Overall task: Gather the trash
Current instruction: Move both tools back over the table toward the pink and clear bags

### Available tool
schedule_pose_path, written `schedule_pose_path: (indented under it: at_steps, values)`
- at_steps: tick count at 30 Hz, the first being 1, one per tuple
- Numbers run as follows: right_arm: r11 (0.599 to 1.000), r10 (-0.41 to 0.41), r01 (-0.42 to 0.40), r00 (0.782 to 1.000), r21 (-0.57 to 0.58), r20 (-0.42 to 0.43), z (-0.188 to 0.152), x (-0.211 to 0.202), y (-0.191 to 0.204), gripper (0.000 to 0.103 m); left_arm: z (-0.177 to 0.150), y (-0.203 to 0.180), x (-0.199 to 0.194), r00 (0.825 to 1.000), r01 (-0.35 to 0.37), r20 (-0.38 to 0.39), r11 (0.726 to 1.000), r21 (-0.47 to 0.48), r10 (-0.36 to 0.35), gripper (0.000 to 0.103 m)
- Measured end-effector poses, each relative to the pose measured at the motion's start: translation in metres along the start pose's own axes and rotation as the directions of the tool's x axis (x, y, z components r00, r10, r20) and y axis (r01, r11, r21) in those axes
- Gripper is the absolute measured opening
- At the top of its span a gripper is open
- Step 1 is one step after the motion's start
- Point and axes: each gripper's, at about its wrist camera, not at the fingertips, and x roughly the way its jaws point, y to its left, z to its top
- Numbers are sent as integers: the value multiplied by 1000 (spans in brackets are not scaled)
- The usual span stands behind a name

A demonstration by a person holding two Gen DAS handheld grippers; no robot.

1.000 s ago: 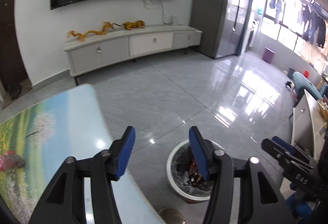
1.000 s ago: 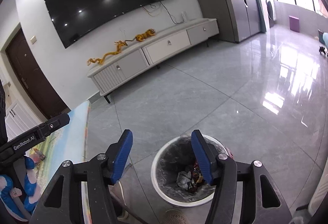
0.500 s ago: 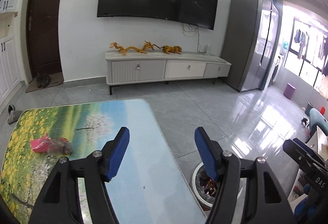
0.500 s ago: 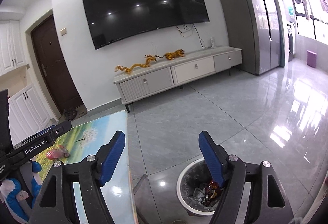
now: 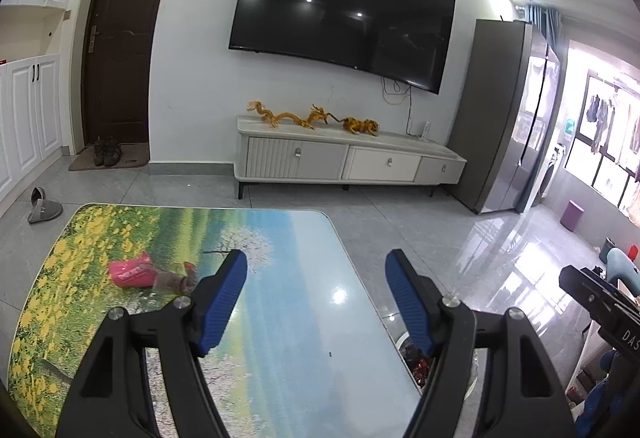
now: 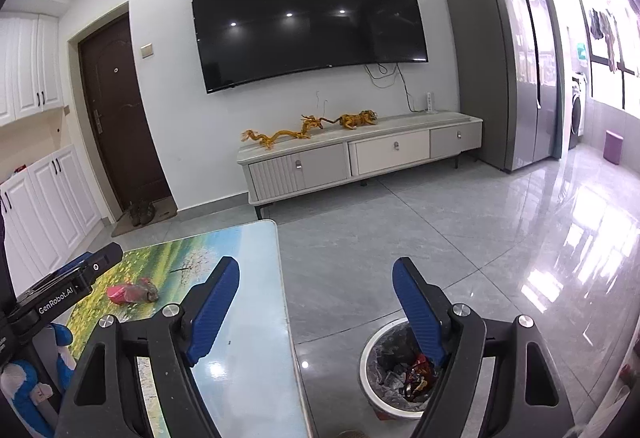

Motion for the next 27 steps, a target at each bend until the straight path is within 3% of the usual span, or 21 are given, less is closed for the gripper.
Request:
schedule_pose_path:
  at_steps: [14, 27]
  values:
    - [994, 30, -29, 1000, -106, 7, 1, -6, 59, 78, -6, 54, -23, 1000, 12, 3, 999, -46, -12, 70]
    - [986, 91, -102, 992, -132, -86, -3, 42, 88, 78, -24, 120, 8, 997, -46, -71, 997, -61, 42, 70]
